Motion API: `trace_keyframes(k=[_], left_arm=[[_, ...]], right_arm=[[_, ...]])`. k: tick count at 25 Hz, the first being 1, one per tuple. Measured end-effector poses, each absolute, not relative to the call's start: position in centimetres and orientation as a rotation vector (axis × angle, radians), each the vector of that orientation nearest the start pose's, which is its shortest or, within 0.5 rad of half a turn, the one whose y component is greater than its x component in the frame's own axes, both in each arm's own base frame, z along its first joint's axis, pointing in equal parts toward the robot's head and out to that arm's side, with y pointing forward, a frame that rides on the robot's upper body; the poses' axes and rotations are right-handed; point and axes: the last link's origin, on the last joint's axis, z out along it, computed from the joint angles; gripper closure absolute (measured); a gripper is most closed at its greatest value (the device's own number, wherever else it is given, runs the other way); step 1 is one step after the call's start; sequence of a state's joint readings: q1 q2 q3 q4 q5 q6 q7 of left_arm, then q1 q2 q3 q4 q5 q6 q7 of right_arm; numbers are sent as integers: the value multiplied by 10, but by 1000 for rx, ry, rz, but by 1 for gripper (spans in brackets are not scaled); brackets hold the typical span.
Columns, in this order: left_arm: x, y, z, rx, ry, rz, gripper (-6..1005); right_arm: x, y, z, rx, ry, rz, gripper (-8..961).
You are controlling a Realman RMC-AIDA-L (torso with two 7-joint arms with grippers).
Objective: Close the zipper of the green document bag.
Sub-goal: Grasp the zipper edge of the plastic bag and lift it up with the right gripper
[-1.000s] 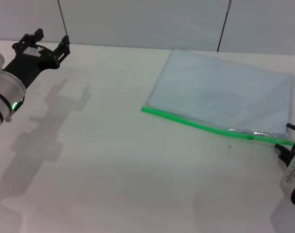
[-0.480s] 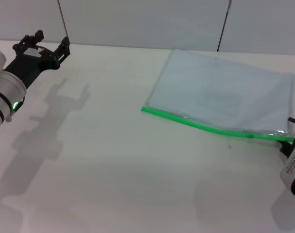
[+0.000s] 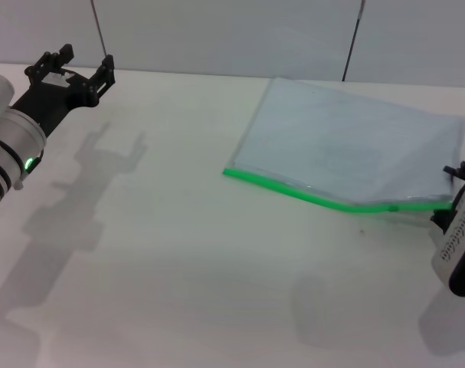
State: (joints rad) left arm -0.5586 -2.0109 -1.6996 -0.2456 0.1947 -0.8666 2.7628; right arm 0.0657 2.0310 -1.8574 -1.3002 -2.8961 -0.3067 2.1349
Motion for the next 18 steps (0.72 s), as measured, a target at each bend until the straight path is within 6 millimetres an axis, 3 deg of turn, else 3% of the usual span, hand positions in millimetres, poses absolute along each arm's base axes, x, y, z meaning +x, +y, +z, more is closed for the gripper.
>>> trace_keyframes(k=[18], left_arm=[[-307, 404, 18, -1765, -510, -612, 278]], right_arm=[[287, 337, -20, -2103, -370, -597, 393]])
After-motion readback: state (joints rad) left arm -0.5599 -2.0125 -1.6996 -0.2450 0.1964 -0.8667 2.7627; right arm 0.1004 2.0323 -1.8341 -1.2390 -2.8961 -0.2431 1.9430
